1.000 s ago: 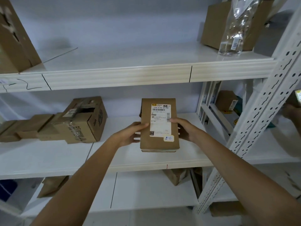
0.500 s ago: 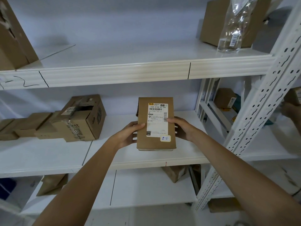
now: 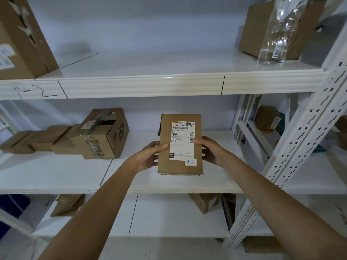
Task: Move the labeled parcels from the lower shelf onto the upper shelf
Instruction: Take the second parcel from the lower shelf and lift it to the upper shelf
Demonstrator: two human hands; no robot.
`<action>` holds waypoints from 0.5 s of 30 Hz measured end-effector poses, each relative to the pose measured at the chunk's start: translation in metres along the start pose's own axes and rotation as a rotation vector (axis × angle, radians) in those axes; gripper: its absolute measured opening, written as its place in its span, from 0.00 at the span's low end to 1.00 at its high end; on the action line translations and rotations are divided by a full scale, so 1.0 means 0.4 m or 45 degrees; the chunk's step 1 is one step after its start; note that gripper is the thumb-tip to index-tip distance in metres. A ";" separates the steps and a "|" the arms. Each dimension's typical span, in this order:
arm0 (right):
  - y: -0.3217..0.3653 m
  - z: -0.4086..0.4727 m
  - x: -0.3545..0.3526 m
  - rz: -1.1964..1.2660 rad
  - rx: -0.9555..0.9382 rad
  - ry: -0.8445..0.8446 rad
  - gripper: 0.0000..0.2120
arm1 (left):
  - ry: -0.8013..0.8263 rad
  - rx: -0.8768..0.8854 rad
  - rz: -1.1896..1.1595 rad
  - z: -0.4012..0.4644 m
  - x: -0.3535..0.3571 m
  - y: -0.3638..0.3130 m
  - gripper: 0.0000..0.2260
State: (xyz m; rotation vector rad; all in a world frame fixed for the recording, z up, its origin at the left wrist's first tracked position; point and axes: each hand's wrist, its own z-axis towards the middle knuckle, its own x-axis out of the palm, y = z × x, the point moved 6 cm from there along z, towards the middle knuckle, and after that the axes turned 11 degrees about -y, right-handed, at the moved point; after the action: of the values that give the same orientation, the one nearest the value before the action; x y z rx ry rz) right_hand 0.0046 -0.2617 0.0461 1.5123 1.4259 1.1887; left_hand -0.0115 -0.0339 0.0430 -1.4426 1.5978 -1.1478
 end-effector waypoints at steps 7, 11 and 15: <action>-0.034 0.007 0.073 -0.012 0.043 0.132 0.24 | -0.101 -0.005 -0.100 -0.065 -0.058 0.042 0.41; -0.034 -0.026 0.150 -0.071 0.028 0.179 0.31 | -0.175 -0.005 -0.171 -0.127 -0.122 0.073 0.34; -0.025 -0.072 0.252 -0.087 -0.015 0.190 0.36 | -0.208 0.044 -0.187 -0.211 -0.202 0.064 0.43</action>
State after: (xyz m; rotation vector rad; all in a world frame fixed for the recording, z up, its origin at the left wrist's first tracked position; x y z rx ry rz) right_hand -0.0301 -0.1633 0.0596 1.3794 1.5530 1.2880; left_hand -0.0863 0.0592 0.0453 -1.6090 1.3730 -1.1027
